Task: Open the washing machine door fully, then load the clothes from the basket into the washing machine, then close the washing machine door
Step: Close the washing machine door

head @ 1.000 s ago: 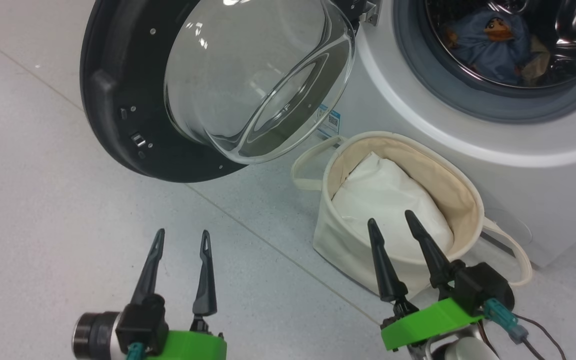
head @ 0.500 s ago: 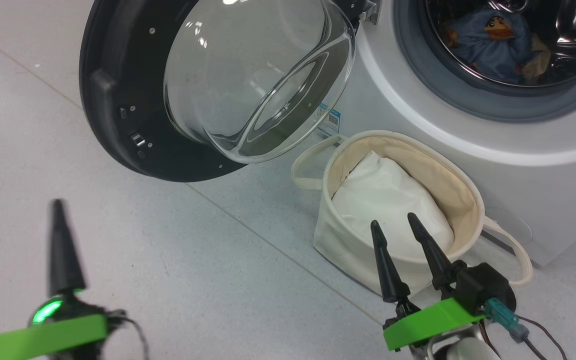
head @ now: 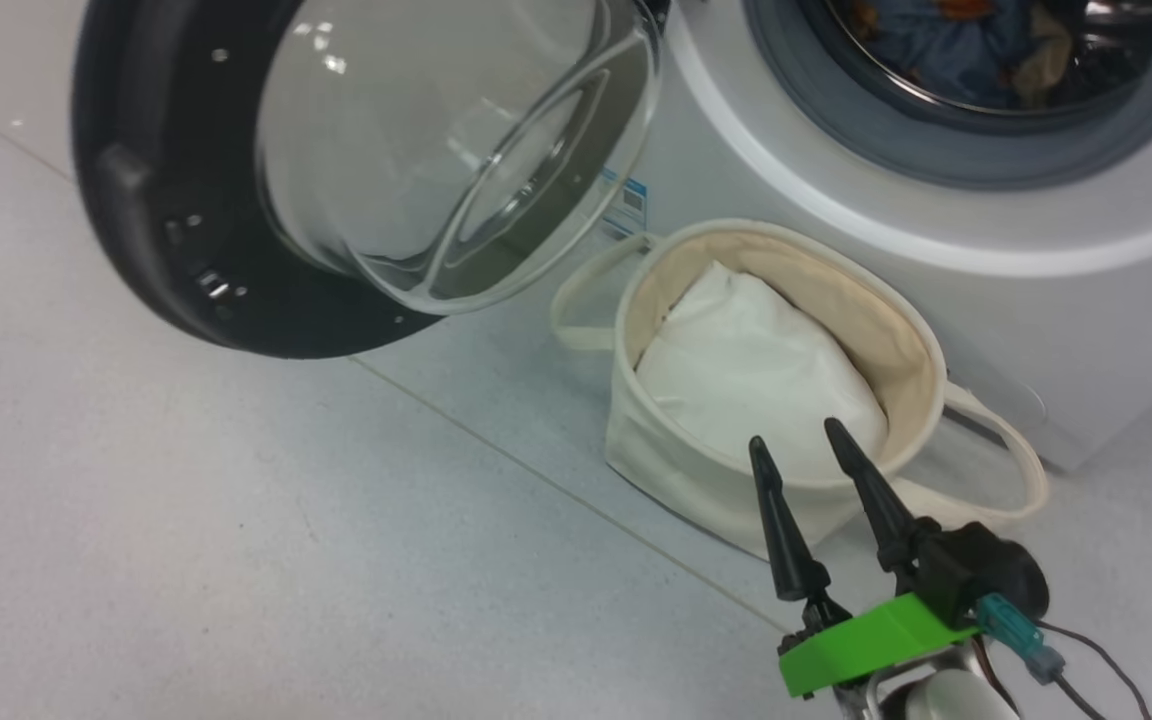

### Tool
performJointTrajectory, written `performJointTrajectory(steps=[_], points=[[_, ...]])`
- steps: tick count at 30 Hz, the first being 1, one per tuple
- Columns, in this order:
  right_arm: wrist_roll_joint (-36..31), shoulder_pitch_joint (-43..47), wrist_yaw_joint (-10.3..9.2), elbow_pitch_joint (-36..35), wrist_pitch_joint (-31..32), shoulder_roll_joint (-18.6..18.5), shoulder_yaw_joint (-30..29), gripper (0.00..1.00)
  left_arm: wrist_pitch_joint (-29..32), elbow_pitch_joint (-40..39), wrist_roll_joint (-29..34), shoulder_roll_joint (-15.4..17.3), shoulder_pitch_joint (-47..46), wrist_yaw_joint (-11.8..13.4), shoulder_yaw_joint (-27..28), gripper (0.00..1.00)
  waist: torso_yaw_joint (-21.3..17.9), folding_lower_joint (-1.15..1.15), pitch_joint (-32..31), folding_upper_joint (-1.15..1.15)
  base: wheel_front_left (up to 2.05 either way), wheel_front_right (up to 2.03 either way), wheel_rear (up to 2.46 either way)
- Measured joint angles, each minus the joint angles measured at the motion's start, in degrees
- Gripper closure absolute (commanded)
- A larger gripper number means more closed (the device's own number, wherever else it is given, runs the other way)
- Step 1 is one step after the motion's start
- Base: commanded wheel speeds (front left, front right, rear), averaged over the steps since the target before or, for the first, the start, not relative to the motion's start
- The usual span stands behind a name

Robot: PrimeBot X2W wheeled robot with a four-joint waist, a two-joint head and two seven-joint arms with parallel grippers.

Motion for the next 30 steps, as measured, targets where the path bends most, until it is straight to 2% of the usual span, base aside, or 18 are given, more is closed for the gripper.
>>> performJointTrajectory(steps=[5,10,18,25,30], points=[[-0.48,-1.36,0.00,-0.51,0.00,-1.54,0.32,0.00,6.42,12.14,-6.44,7.48,-7.30,2.57,4.11,1.00,-2.77,0.00,1.73,0.00,0.00,0.00,0.00],[-0.48,-2.55,0.00,-0.83,0.00,-2.88,0.47,0.00,10.45,22.60,-6.60,12.48,-11.87,3.03,3.12,1.00,-5.59,0.00,3.48,0.00,0.00,0.00,0.00],[-0.48,-3.58,0.00,-0.99,0.00,-3.30,1.08,0.00,12.98,34.03,-5.11,14.00,-17.59,1.79,-0.29,1.00,-10.08,0.00,5.76,0.00,0.00,0.00,0.00],[-0.48,-4.66,0.00,-1.47,0.00,-3.34,0.82,0.00,12.99,40.28,-4.60,15.28,-19.89,-0.11,-0.35,1.00,-13.76,0.01,7.79,0.00,0.00,0.00,0.00],[-0.48,-4.66,0.00,-1.48,0.00,-3.32,0.51,0.00,16.01,43.13,-4.65,15.59,-21.02,-0.67,-1.29,1.00,-15.80,0.00,8.74,0.00,0.00,0.00,0.00]])
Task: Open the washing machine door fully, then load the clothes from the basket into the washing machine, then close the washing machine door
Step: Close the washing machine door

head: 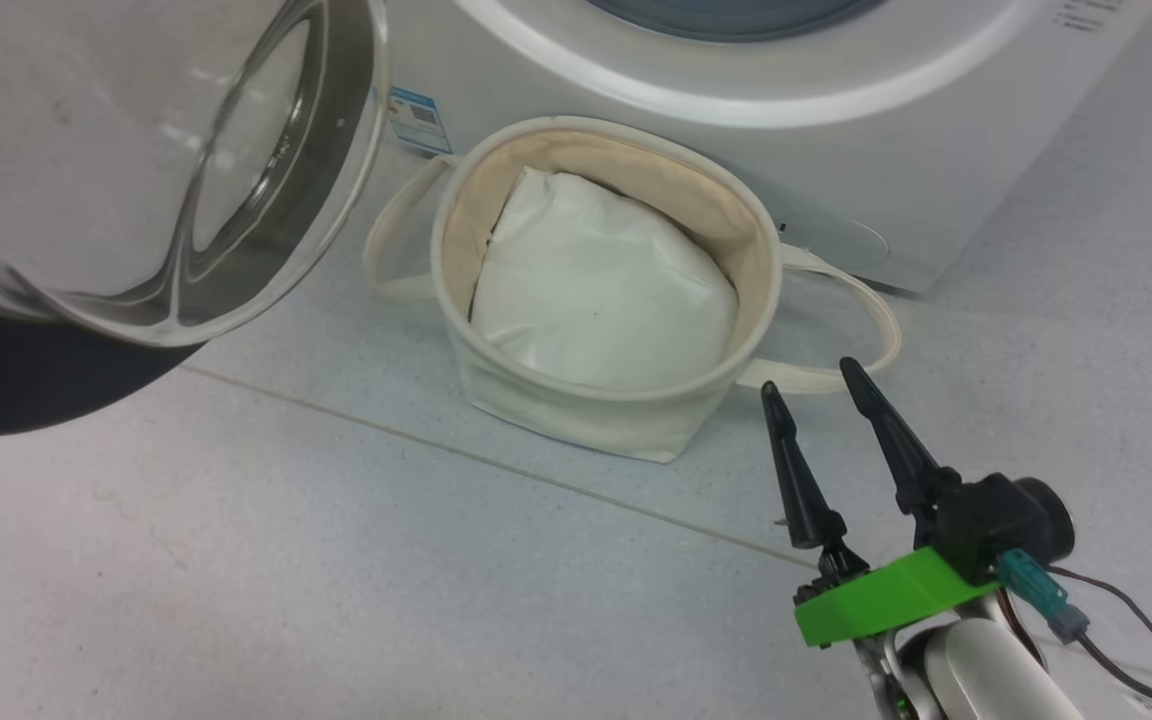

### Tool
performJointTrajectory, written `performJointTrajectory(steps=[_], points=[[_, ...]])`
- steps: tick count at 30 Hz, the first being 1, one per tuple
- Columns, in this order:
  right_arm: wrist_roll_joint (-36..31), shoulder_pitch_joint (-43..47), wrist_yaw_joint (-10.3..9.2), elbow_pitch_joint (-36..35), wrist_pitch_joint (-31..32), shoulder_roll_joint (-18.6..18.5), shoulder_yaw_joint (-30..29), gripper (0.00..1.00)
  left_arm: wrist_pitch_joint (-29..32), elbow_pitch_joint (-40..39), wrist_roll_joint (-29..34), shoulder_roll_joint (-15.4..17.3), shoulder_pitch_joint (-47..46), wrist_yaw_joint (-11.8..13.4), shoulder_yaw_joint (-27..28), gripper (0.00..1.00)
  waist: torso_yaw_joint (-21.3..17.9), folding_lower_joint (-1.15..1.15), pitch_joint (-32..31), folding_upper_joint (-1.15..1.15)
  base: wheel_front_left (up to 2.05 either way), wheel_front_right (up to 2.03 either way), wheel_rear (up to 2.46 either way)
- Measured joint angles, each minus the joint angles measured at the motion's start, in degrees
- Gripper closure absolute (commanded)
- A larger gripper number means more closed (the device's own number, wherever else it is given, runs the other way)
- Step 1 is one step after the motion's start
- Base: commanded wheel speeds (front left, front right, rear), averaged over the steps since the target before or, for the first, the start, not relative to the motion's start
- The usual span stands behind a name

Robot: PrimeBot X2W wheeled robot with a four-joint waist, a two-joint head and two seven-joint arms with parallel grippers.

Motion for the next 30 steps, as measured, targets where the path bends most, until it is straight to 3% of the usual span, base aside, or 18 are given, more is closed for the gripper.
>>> performJointTrajectory(steps=[16,30], points=[[0.09,0.03,0.00,0.46,0.00,0.57,0.52,0.00,14.54,-1.54,-0.09,-0.53,1.16,-2.02,-6.44,1.00,0.51,-0.01,-2.54,0.00,0.00,0.00,0.00],[0.56,0.08,0.00,3.11,0.00,2.45,-1.35,0.00,20.93,-10.49,0.08,-5.08,6.02,-2.93,-12.13,1.00,2.22,-0.01,-4.61,0.00,0.00,0.00,0.00]])
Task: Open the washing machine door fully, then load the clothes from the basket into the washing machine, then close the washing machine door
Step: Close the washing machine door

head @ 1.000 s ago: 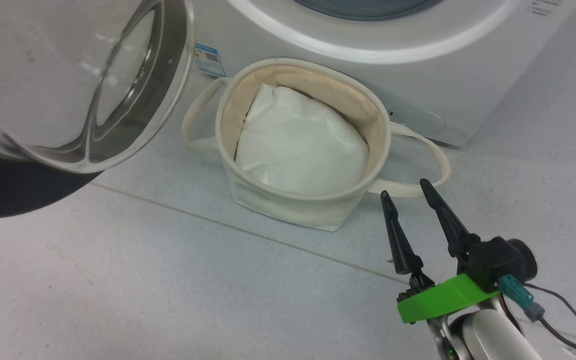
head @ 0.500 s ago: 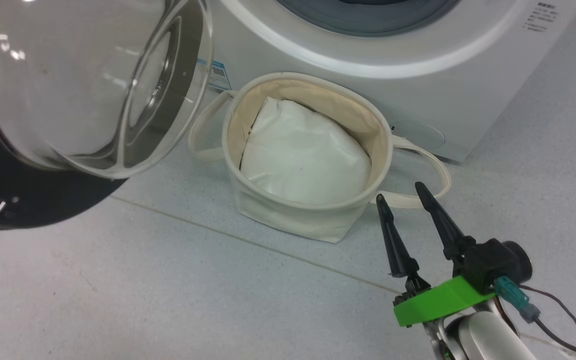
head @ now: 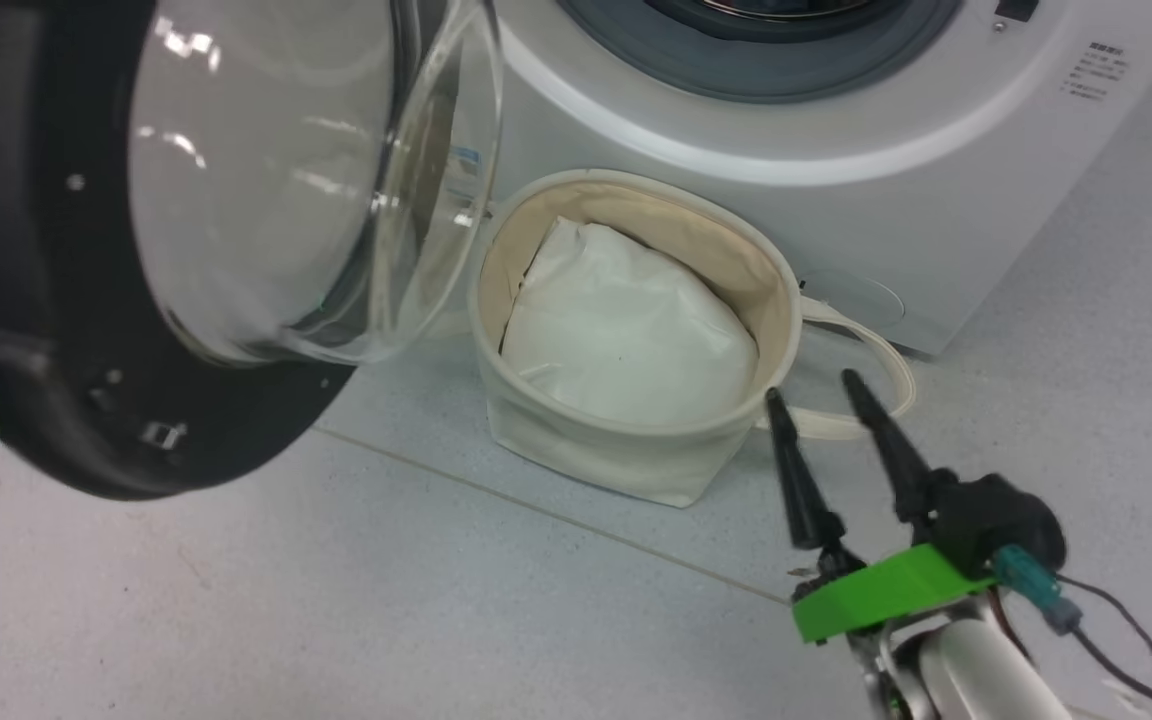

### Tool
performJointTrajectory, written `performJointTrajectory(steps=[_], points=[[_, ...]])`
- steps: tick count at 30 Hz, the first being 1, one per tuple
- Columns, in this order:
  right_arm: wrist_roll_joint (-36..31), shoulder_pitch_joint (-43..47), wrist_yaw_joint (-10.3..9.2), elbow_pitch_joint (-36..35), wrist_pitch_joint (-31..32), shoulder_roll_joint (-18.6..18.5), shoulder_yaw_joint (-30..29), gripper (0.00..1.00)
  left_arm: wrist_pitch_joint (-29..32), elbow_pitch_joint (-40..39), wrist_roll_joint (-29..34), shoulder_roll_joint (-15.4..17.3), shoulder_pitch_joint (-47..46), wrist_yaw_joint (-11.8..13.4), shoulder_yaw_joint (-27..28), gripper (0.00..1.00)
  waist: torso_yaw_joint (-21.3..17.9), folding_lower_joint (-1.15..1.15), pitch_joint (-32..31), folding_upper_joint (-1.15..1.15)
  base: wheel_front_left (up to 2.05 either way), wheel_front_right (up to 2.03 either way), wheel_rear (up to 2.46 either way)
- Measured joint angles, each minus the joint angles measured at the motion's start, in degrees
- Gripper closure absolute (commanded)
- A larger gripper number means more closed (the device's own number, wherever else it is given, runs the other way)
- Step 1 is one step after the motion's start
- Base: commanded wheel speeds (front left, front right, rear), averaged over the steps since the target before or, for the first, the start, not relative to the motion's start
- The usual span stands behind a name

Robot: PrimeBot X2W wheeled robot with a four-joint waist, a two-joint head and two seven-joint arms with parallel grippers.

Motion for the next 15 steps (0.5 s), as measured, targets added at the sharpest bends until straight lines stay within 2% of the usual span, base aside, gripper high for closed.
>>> performJointTrajectory(steps=[7,15], points=[[-2.10,0.00,0.00,1.08,0.00,1.56,-8.35,0.00,2.24,-7.83,-0.70,-4.68,2.82,0.52,-2.29,1.00,0.24,0.00,-0.69,0.00,0.00,0.00,0.00],[-1.37,0.01,0.00,1.32,0.00,1.92,-9.01,0.00,2.75,-17.91,-0.68,-9.88,6.89,0.56,-6.11,1.00,-0.81,0.00,-1.55,0.00,0.00,0.00,0.00]])
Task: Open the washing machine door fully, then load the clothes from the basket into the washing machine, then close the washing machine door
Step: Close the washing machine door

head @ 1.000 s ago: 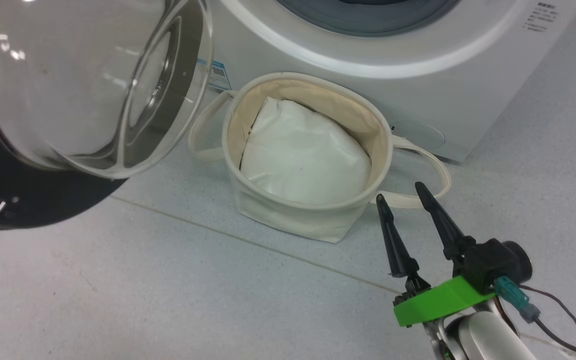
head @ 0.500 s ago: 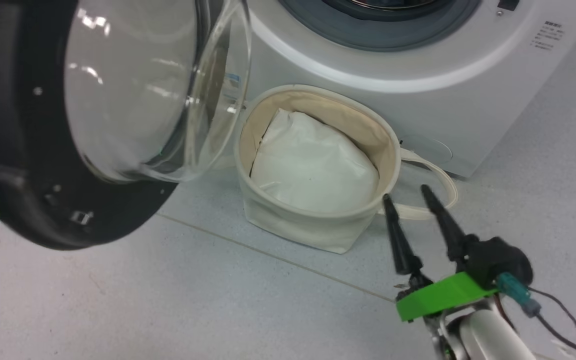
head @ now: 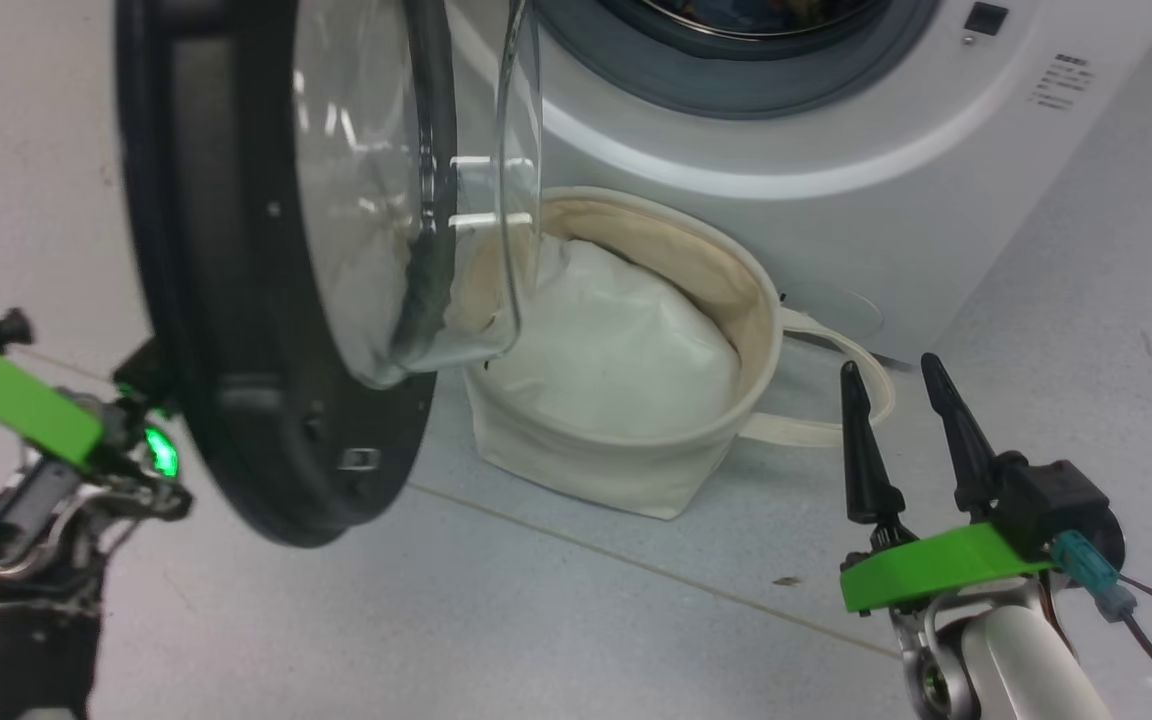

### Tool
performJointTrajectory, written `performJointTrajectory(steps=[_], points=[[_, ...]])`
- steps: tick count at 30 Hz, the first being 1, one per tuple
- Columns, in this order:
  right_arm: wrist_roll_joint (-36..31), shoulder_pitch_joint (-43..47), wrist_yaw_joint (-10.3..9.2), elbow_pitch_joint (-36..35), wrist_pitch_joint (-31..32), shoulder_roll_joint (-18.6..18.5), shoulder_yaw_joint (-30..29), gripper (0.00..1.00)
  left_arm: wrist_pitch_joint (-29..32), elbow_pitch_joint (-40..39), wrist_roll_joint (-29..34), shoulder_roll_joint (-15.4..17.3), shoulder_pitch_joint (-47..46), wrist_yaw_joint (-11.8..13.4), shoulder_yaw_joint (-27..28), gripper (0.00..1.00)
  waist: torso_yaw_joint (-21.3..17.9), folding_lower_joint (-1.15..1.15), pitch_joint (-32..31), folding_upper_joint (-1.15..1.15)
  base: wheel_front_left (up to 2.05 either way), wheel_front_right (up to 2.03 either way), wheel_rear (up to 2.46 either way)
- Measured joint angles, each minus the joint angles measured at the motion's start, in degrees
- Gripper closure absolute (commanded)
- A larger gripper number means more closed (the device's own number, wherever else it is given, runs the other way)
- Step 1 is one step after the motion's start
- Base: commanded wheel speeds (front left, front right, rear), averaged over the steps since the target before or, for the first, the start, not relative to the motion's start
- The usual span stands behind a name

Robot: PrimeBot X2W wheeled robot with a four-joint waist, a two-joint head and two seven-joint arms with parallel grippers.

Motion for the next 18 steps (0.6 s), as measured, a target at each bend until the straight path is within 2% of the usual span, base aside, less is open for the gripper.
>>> performJointTrajectory(steps=[11,12,18], points=[[0.41,0.03,0.00,-0.05,0.00,0.05,-0.67,0.00,-0.09,-7.39,0.05,-8.82,1.77,-0.52,-6.98,1.00,-3.83,0.00,-0.70,0.00,0.00,0.00,0.00],[0.65,0.02,0.00,-0.19,0.00,0.07,-1.33,0.00,-0.13,-7.66,0.05,-10.44,1.68,-0.60,-8.14,1.00,-4.73,0.00,-0.44,0.00,0.00,0.00,0.00],[2.00,-0.22,0.00,-3.20,0.00,0.10,-2.47,0.00,-1.13,-5.66,0.03,-12.63,-0.37,-1.09,-10.02,1.00,-7.99,0.00,1.03,0.00,0.00,0.00,0.00]])
